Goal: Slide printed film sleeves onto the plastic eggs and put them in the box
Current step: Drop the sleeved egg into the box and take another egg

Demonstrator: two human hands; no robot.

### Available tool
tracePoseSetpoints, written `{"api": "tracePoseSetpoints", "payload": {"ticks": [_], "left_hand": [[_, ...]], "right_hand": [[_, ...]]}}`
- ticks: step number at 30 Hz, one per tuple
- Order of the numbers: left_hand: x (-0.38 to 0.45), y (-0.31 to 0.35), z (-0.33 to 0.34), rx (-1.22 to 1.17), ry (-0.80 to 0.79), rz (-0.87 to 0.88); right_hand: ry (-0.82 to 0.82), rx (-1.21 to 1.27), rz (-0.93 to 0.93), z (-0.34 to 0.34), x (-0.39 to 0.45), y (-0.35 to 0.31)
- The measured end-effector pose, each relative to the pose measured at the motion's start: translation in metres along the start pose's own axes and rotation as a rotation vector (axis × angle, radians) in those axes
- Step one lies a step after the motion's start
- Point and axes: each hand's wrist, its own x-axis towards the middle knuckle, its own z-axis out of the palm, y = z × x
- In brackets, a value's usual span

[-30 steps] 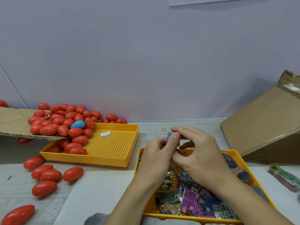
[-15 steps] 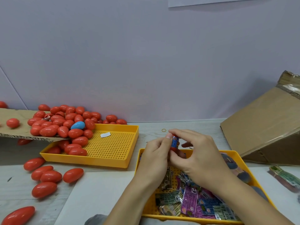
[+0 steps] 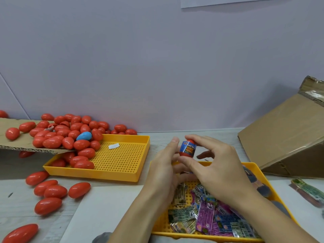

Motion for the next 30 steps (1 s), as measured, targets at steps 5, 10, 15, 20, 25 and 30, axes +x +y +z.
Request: {"api": "tracePoseSetpoints", "payload": {"ticks": [5, 10, 15, 20, 25, 30], "left_hand": [[0.0012, 0.0016, 0.0004, 0.07, 0.035, 0.027], [-0.0015, 0.0065, 0.0029, -0.177, -0.009, -0.09], [-0.0028, 0.0074, 0.0026, -0.193, -0.049, -0.101], [-0.0032, 0.0067, 0.0007, -0.217, -0.054, -0.13], [-0.0015, 0.0061, -0.0002, -0.241, -0.04, -0.118], [0.0021, 0.004, -0.0037, -0.223, -0.026, -0.081]], "right_hand": [[0.02, -0.08, 0.001, 0.0003, 0.0016, 0.0063], [0.074, 0.006, -0.021, 0.0002, 0.0019, 0.0019], [0.068, -0.001, -0.021, -0.0008, 0.0014, 0.0009], [0.061, 0.003, -0.023, -0.0007, 0.0013, 0.0004], [0.059, 0.014, -0.019, 0.0005, 0.0016, 0.0034], [0.023, 0.017, 0.0, 0.001, 0.0016, 0.008]]}}
